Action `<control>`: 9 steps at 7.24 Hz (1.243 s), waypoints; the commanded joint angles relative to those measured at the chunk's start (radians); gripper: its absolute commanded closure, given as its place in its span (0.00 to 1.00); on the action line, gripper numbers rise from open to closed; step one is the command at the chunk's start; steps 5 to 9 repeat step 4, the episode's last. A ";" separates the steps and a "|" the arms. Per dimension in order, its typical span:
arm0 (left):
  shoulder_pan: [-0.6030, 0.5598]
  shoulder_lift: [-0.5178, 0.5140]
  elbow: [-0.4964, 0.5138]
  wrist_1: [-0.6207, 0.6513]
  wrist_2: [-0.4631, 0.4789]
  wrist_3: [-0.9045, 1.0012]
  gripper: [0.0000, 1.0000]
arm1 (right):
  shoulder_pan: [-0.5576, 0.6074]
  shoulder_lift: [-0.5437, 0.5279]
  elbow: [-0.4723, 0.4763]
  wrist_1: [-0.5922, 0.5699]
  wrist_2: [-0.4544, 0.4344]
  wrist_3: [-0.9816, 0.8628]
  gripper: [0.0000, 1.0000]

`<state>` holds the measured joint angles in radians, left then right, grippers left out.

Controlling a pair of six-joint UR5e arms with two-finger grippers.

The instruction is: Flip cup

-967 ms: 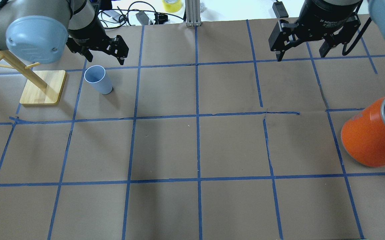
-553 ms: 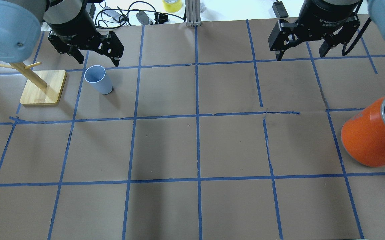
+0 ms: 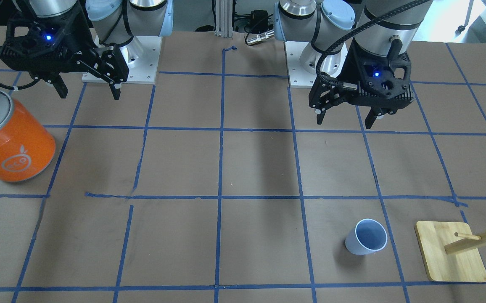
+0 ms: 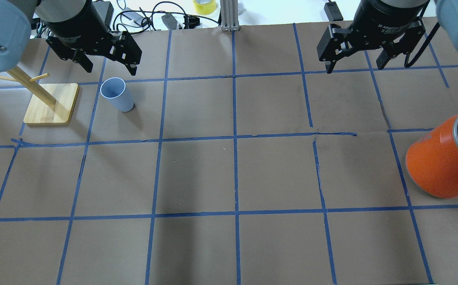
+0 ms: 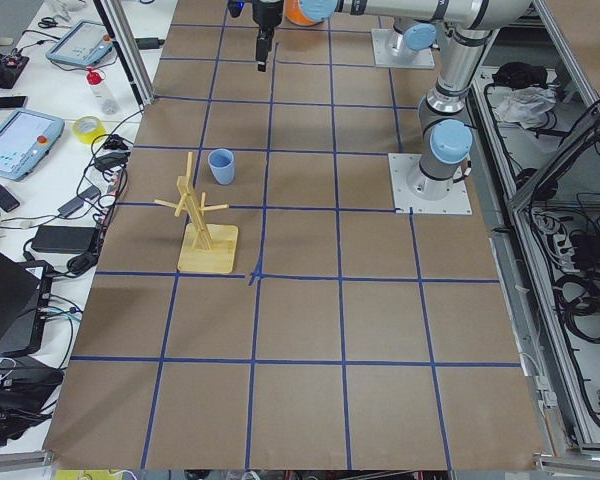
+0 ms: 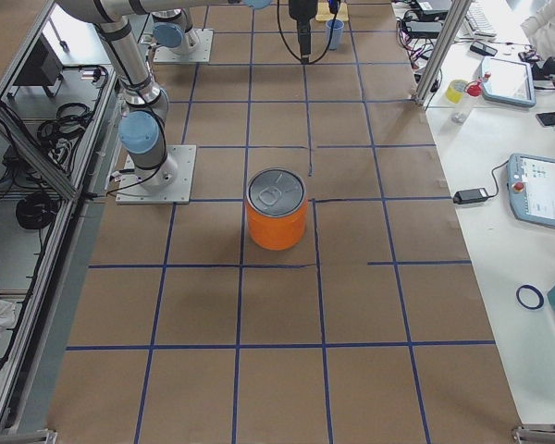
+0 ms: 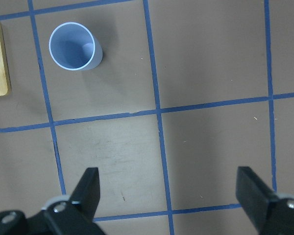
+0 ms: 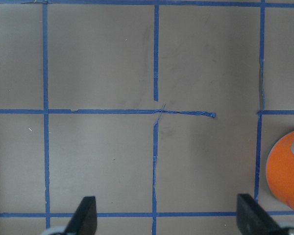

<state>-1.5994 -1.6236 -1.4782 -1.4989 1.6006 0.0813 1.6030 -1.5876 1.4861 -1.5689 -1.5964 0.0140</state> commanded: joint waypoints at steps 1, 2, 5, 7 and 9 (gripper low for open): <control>-0.001 0.013 -0.016 -0.001 0.001 0.000 0.00 | 0.000 0.000 0.008 -0.014 0.003 -0.003 0.00; -0.001 0.014 -0.020 0.002 -0.002 0.000 0.00 | 0.000 0.000 0.009 -0.013 0.003 -0.003 0.00; -0.001 0.014 -0.020 0.002 0.001 0.000 0.00 | 0.000 0.000 0.011 -0.013 0.004 -0.005 0.00; -0.001 0.014 -0.020 0.002 0.001 0.000 0.00 | 0.000 0.000 0.011 -0.013 0.004 -0.005 0.00; -0.001 0.014 -0.020 0.002 0.001 0.000 0.00 | 0.000 0.000 0.011 -0.013 0.004 -0.005 0.00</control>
